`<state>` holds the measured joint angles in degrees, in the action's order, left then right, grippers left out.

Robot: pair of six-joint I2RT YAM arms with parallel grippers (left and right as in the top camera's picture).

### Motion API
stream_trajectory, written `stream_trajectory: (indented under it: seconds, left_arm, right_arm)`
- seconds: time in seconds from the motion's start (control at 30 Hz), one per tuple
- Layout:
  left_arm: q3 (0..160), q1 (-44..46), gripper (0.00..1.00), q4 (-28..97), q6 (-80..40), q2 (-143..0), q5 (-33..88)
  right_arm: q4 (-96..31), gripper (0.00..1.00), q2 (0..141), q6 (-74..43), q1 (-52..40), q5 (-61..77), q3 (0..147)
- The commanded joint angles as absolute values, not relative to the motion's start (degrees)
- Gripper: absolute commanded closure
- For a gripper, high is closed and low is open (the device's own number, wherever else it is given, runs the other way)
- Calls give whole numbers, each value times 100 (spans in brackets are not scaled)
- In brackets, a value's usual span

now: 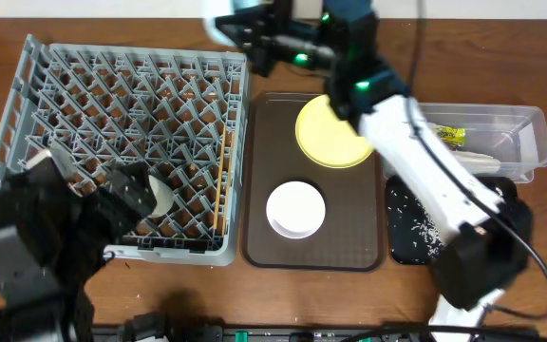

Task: Sort waste into correct bins and load items into the dishwasher
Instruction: 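Lift the blue bowl and hand it to the left gripper above the rack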

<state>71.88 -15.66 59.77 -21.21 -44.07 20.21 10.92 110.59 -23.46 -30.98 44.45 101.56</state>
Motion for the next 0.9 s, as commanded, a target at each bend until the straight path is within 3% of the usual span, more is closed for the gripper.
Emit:
stream_trajectory:
  seconds: [0.0,0.13,0.27,0.57,0.87]
  left_arm:
    - [7299,-1594,2,5968,-2171,-4174,2359]
    - [7299,-1594,2,6020,-2171,-4069,2359]
    - [7299,-1594,2,6136,-2150,-4069,2359]
    - [7299,-1594,2,6167,-2150,-4069,2357]
    - [7299,-1594,2,6163,-2150,-4069,2355]
  right_arm:
    - [2392,99,12053,-4309,-3669,5559,10033]
    - [4407,99,12877,-5382,-4119,5524,10036]
    - [5323,99,13544,-5833,-4390,5448,10036]
    - [5627,99,14116,-6020,-4619,5666,10036]
    - [4392,99,14118,-5937,-4497,5684,10036]
